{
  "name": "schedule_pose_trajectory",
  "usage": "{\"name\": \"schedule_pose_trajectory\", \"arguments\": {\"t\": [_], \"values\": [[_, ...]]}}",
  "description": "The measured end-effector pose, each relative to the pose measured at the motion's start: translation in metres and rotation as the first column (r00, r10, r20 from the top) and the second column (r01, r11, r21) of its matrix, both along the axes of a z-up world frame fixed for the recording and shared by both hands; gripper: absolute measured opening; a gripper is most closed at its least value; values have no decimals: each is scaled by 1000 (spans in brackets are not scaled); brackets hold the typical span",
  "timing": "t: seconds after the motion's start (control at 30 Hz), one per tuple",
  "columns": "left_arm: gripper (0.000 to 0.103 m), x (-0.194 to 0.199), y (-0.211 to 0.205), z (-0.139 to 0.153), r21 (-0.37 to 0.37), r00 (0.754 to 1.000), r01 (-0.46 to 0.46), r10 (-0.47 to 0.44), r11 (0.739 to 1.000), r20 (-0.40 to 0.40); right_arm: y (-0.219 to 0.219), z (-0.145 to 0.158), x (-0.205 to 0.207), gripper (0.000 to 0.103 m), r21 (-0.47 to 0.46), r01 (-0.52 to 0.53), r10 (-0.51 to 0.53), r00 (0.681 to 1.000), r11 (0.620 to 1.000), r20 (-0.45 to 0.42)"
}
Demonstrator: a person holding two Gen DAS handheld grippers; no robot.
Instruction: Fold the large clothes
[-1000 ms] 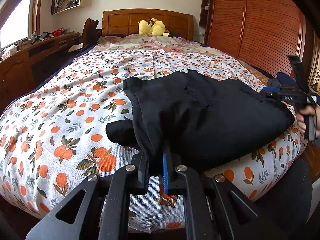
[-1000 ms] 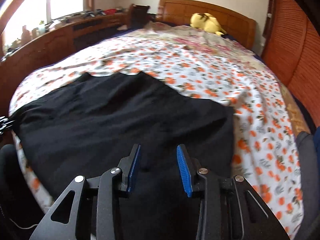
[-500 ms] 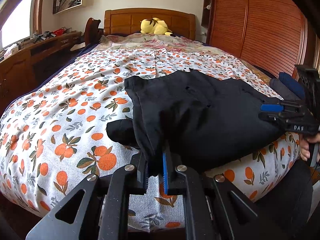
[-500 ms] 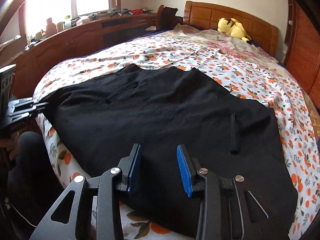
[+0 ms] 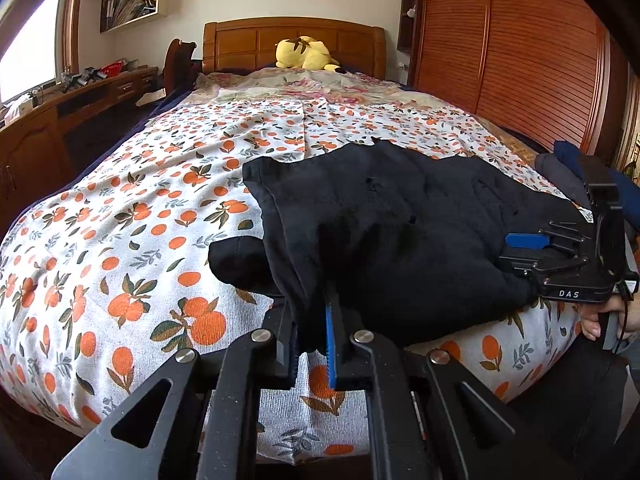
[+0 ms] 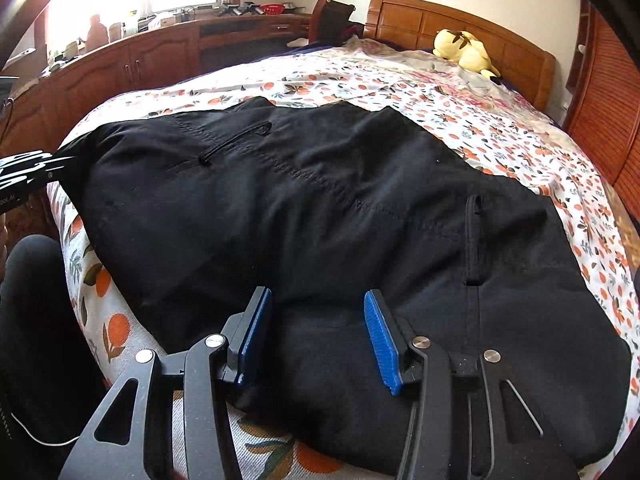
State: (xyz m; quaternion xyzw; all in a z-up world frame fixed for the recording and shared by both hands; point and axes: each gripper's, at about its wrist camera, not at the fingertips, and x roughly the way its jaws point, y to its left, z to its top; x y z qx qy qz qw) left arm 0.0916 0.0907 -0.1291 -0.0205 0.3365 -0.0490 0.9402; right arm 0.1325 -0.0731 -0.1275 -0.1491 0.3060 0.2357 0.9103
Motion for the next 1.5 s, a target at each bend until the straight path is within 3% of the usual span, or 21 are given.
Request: {"name": "schedule_pose_trajectory", "arguments": {"t": [0.27, 0.57, 0.73, 0.97, 1.07, 1.17, 1.33, 1.5], "values": [[10, 1, -8, 13, 12, 1000, 13, -14, 1000, 12, -6, -6, -3, 50, 18, -3, 2, 1000, 1000, 13], [8, 9, -40, 61, 36, 990, 101, -104, 994, 98, -23, 2, -4, 50, 92, 21, -20, 1000, 996, -11], [8, 20, -66, 81, 38, 980, 151, -155, 988, 123, -55, 15, -10, 50, 140, 65, -68, 998, 988, 19], [6, 47, -134, 103, 50, 953, 272, -276, 961, 123, -113, 30, -11, 50, 197, 160, -171, 984, 967, 43], [6, 58, -170, 104, 53, 936, 331, -335, 942, 106, -136, 31, -18, 50, 204, 198, -213, 975, 959, 57], [6, 74, -202, 95, 6, 915, 399, -399, 917, 58, -153, 26, -25, 50, 204, 233, -248, 967, 951, 50], [6, 87, -246, 67, 35, 900, 436, -436, 899, -17, -165, 22, -31, 50, 194, 263, -275, 961, 945, 37], [6, 85, -258, 55, 82, 911, 413, -412, 907, -32, -172, 26, -43, 50, 205, 274, -289, 956, 940, 45]]}}
